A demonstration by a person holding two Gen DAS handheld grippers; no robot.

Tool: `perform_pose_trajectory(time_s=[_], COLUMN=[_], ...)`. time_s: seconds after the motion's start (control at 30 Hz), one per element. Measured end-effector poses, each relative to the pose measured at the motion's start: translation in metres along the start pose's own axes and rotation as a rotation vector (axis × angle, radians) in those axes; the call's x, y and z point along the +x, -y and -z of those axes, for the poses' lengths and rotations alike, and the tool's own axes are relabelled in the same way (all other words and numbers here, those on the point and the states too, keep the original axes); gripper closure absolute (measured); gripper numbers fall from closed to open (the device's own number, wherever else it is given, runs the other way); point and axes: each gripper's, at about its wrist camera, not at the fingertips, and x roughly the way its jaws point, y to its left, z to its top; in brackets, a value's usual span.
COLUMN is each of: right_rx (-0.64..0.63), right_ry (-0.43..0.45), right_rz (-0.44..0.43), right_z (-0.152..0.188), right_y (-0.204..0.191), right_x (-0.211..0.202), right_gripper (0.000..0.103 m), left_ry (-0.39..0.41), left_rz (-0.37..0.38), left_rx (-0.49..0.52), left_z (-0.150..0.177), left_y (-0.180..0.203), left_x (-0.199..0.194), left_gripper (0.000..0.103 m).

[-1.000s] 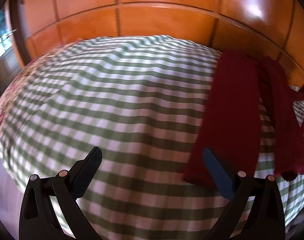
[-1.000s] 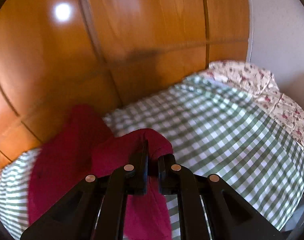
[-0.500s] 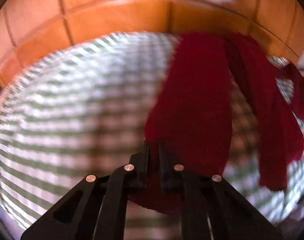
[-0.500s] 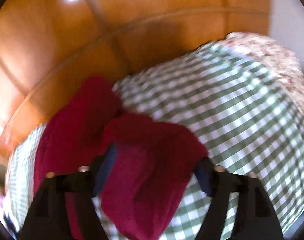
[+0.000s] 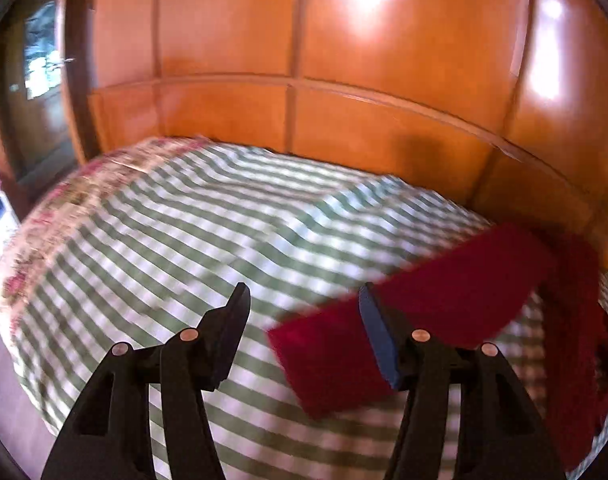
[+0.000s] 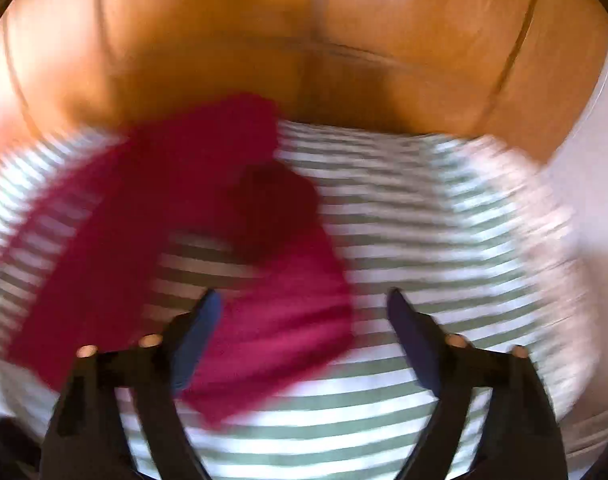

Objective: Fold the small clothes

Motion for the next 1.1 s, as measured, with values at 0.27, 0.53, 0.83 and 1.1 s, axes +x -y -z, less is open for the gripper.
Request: perform_pose_trajectory(time_s=[0.27, 0.53, 0.83, 1.1], right_rx=[0.126, 0.16, 0.128, 0.262], right_ry=[-0.216, -0.243, 0.189, 0.243], right_rz=[-0.567, -0.583, -0.353, -0.154], right_z=[0.056, 0.062, 0.014, 0.029], right_y=[-0.136, -0.178, -0.053, 0.017], right_x=[0.056, 0.068, -0.08, -0.085], right_gripper=[0.049, 0.093, 0.096, 0.096], left_ry=[-0.073, -0.167, -0.351, -0.518], left_rz=[0.218, 0.369, 0.651, 0.797], left_rx=[0.085, 0.089, 0.093, 0.148], left_z=[0.042, 0.067, 0.079, 0.097], left_y=[0.045, 0.056, 0.104, 0.193], left_x=[-0.005, -0.009, 0.008, 0.022], left_gripper=[0.045, 0.044, 0.05, 0.058])
